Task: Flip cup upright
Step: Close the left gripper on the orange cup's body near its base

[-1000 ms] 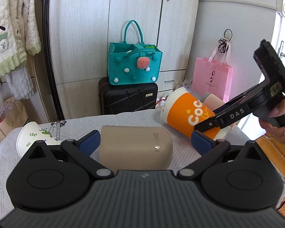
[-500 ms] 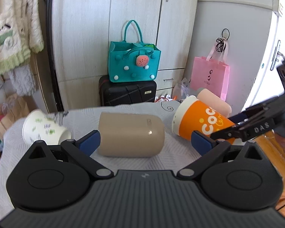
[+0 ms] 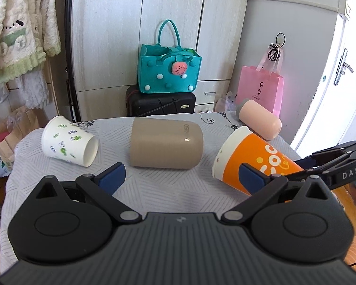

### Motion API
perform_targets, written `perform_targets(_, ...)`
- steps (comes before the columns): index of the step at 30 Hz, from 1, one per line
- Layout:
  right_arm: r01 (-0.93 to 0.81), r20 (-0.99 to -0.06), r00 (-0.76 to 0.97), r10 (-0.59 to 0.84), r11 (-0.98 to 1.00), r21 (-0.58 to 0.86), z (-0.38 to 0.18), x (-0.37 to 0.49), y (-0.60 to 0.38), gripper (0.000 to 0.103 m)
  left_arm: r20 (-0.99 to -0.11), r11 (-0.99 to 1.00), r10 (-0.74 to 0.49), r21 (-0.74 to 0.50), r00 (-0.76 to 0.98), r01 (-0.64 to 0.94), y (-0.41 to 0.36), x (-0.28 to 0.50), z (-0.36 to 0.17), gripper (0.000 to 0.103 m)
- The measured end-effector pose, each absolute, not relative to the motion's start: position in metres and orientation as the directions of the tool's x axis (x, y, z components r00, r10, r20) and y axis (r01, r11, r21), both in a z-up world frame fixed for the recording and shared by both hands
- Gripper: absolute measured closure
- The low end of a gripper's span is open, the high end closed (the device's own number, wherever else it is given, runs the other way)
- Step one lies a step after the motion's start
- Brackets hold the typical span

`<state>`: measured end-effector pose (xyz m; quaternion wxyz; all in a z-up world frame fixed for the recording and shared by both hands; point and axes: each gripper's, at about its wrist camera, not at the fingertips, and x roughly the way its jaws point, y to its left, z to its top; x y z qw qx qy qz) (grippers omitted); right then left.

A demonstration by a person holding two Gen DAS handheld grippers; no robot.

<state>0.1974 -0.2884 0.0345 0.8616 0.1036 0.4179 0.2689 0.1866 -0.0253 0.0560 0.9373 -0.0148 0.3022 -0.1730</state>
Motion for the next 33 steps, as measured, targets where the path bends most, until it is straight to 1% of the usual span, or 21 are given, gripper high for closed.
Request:
perform_targets(4, -0.385, -0.655, 0.486, 0.580, 0.814, 0.435, 0.034, 0.189, -0.282, 0.031, -0.578, 0.937, -0.343, -0.151, 0.740, 0.316, -0.017, 0.177, 0.057, 0.000)
perform_targets(11, -0.409, -0.631, 0.476, 0.612, 0.790, 0.457, 0.032, 0.175, -0.266, 0.031, -0.602, 0.913, -0.406, -0.246, 0.687, 0.325, -0.002, 0.172, 0.053, 0.000)
perform_targets(15, -0.439, -0.631, 0.523, 0.573, 0.816, 0.376, 0.034, 0.166, -0.248, 0.031, -0.617, 0.904, -0.428, -0.289, 0.660, 0.316, 0.003, 0.171, 0.047, 0.000)
perform_targets(19, -0.461, -0.646, 0.531, 0.549, 0.827, 0.323, 0.032, 0.160, -0.234, 0.031, -0.629, 0.885, -0.465, -0.346, 0.623, 0.311, 0.006, 0.174, 0.037, 0.000)
perform_targets(22, -0.457, -0.662, 0.526, 0.535, 0.833, 0.310, 0.028, 0.158, -0.231, 0.031, -0.634, 0.872, -0.488, -0.379, 0.600, 0.310, 0.003, 0.177, 0.030, 0.000)
perform_targets(28, -0.455, -0.682, 0.521, 0.513, 0.843, 0.286, 0.022, 0.158, -0.230, 0.030, -0.639, 0.850, -0.526, -0.406, 0.561, 0.334, -0.009, 0.181, 0.021, 0.000)
perform_targets(29, -0.470, -0.675, 0.518, 0.525, 0.834, 0.287, 0.022, 0.157, -0.231, 0.030, -0.640, 0.847, -0.531, -0.411, 0.555, 0.337, -0.010, 0.182, 0.019, 0.000)
perform_targets(32, -0.491, -0.665, 0.520, 0.537, 0.824, 0.282, 0.026, 0.155, -0.235, 0.014, -0.646, 0.840, -0.542, -0.430, 0.538, 0.330, -0.010, 0.185, 0.014, 0.000)
perform_targets(33, -0.506, -0.663, 0.516, 0.542, 0.817, 0.274, 0.028, 0.155, -0.236, 0.012, -0.649, 0.836, -0.548, -0.442, 0.528, 0.325, -0.009, 0.186, 0.011, 0.000)
